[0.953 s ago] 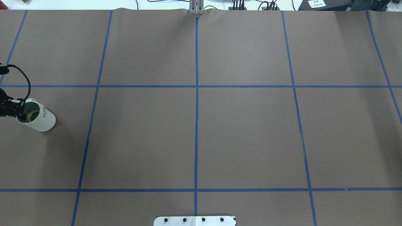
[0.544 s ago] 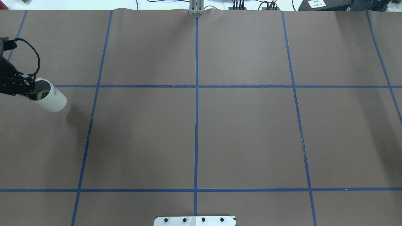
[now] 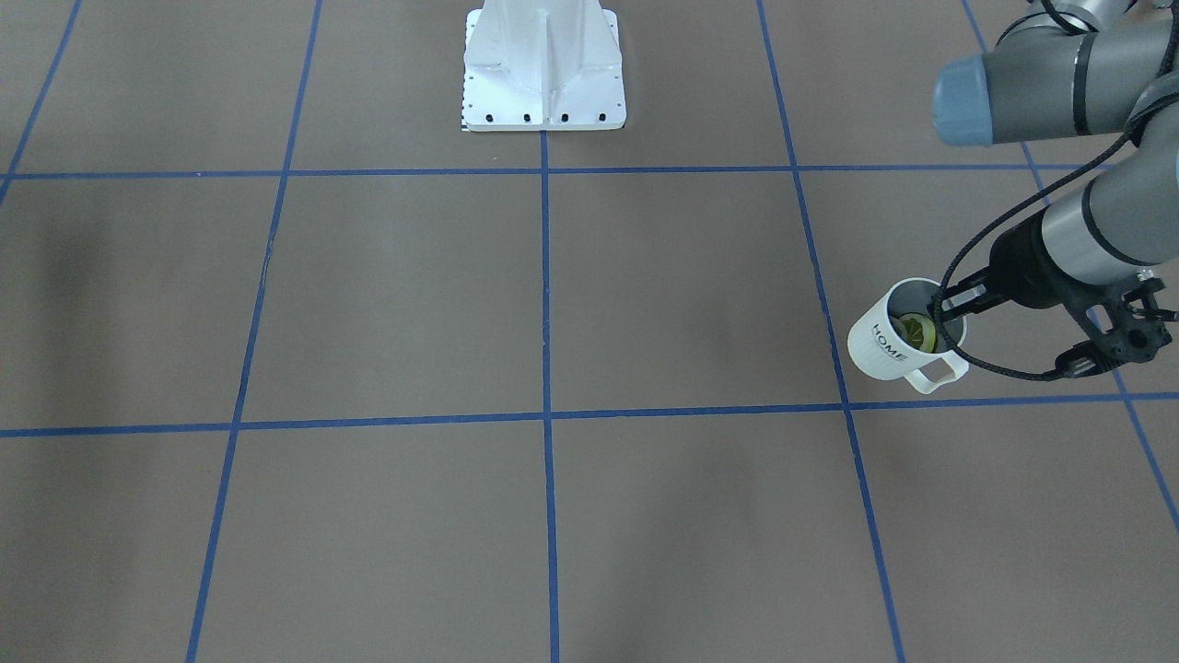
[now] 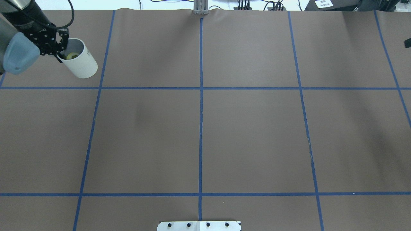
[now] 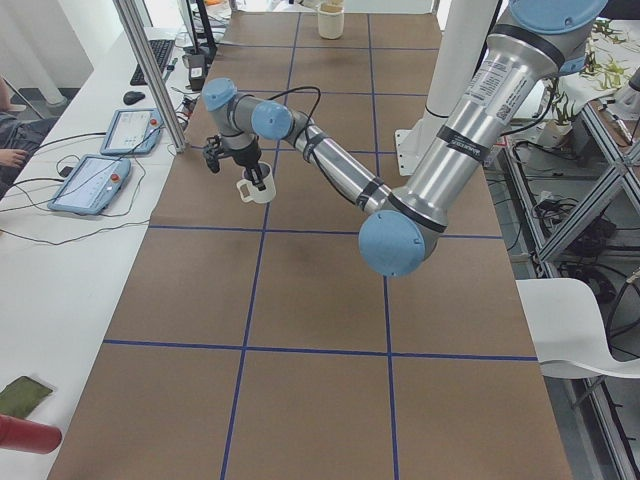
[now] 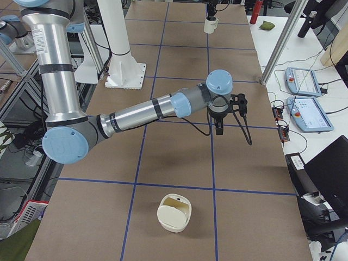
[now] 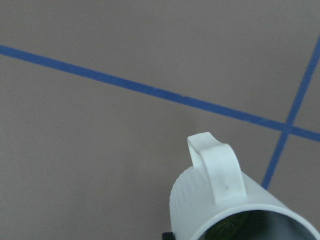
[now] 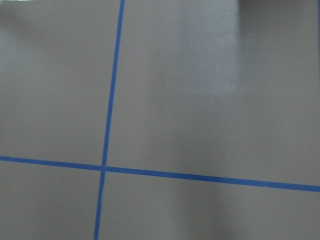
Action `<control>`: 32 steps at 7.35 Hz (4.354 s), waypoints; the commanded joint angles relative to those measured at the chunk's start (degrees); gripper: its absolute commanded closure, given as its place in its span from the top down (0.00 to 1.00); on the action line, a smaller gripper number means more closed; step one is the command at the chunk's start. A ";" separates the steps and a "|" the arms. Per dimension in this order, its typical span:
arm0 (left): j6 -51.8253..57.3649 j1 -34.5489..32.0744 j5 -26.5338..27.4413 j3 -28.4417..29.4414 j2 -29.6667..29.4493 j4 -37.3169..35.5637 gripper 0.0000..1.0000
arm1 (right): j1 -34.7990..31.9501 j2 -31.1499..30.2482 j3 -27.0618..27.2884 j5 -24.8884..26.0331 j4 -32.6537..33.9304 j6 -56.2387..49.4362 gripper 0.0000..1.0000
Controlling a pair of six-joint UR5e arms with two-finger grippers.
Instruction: Left arm hands cup to right arm to dump lemon
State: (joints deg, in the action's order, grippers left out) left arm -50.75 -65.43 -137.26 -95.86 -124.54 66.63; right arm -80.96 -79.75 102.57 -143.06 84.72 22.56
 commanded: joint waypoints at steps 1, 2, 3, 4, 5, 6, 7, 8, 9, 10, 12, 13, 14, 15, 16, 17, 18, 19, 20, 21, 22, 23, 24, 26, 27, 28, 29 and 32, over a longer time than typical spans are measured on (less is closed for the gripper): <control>-9.94 2.56 -0.20 6.26 -11.03 -0.72 0.00 | 8.68 7.91 -0.36 2.68 -1.83 3.01 0.93; -13.72 4.85 -0.20 9.95 -14.82 0.76 0.00 | 13.23 9.95 -0.01 9.40 -5.75 5.02 0.96; -19.33 6.61 -0.20 13.21 -16.77 5.57 0.00 | 19.28 10.05 0.43 17.74 -14.15 10.96 0.98; -25.65 8.28 -0.20 16.46 -17.84 12.23 0.00 | 25.00 10.14 0.09 24.52 -24.58 17.63 0.98; -29.37 9.08 -0.20 20.24 -19.94 15.77 0.00 | 28.89 10.06 0.08 29.72 -32.35 19.61 0.98; -30.88 10.31 -0.20 23.06 -22.04 16.16 0.00 | 30.32 9.88 0.52 31.08 -36.77 19.81 0.98; -32.73 10.84 -0.20 24.04 -22.94 16.51 0.00 | 31.29 9.71 0.26 31.96 -41.95 19.72 0.98; -35.96 11.80 -0.29 24.23 -23.12 18.86 0.00 | 33.73 9.36 0.26 36.41 -46.27 19.02 0.98; -39.74 12.60 -0.29 24.75 -23.12 22.54 0.00 | 38.20 9.35 0.35 42.89 -48.40 18.84 0.98; -43.17 13.13 -0.46 24.84 -23.38 25.10 0.00 | 43.37 9.79 0.52 51.22 -48.68 17.10 0.98; -44.69 13.31 -3.88 24.93 -23.82 25.48 0.00 | 51.40 10.14 0.52 62.69 -48.68 11.81 0.98; -44.79 13.74 -5.28 24.93 -24.00 25.48 0.00 | 52.38 10.23 0.43 63.17 -48.42 11.72 0.98; -44.87 14.18 -7.39 24.93 -24.09 25.48 0.00 | 53.26 10.23 0.35 64.39 -47.90 11.11 0.98; -44.87 14.45 -8.10 24.93 -24.44 25.48 0.00 | 53.97 10.32 0.43 65.27 -47.89 10.93 0.98; -44.87 14.80 -8.11 24.93 -24.70 25.48 0.00 | 54.67 11.28 0.00 65.54 -47.81 10.93 0.98; -45.31 16.11 -8.11 24.93 -24.88 25.48 0.00 | 54.94 11.46 -0.18 65.89 -47.80 10.93 0.98; -45.66 17.25 -8.11 24.85 -25.05 25.56 0.00 | 54.94 11.37 -0.18 66.07 -47.72 10.84 0.98; -46.19 18.39 -8.11 24.84 -25.05 25.65 0.00 | 54.94 11.37 -0.44 66.25 -47.72 10.15 0.98; -46.54 19.01 -8.11 24.84 -25.14 25.65 0.00 | 55.03 11.37 -0.79 66.86 -47.72 9.88 0.98; -46.54 19.45 -8.11 24.84 -25.66 25.65 0.00 | 54.94 11.37 -1.06 66.95 -47.72 9.88 0.98; -47.33 19.55 -8.20 24.76 -26.19 25.57 0.00 | 55.03 11.37 -1.15 66.95 -47.72 9.88 0.98; -47.94 19.63 -8.20 24.84 -26.63 25.56 0.00 | 54.94 11.37 -1.15 66.95 -47.72 9.88 0.98; -47.95 19.81 -8.20 24.84 -26.81 25.65 0.00 | 55.03 11.37 -1.15 67.04 -47.72 9.88 0.98; -48.13 20.42 -8.20 24.76 -27.25 25.56 0.00 | 54.94 11.37 -1.32 67.04 -47.72 9.88 0.98; -48.13 20.95 -8.20 24.76 -27.43 25.56 0.00 | 54.94 11.37 -1.41 67.04 -47.80 9.88 0.98; -48.82 21.04 -8.20 24.67 -27.43 25.65 0.00 | 54.94 11.37 -1.41 67.13 -47.80 9.88 0.98; -49.18 21.04 -8.20 24.58 -27.43 25.65 0.00 | 54.94 11.37 -1.41 67.13 -47.80 9.88 0.98; -49.27 20.95 -11.42 24.41 -27.08 25.65 0.00 | 54.94 11.37 -1.76 67.74 -47.72 9.88 0.98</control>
State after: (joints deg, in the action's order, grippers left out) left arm -99.98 -44.43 -146.59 -71.36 -151.78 92.25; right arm -25.99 -68.38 100.94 -75.47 36.99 32.43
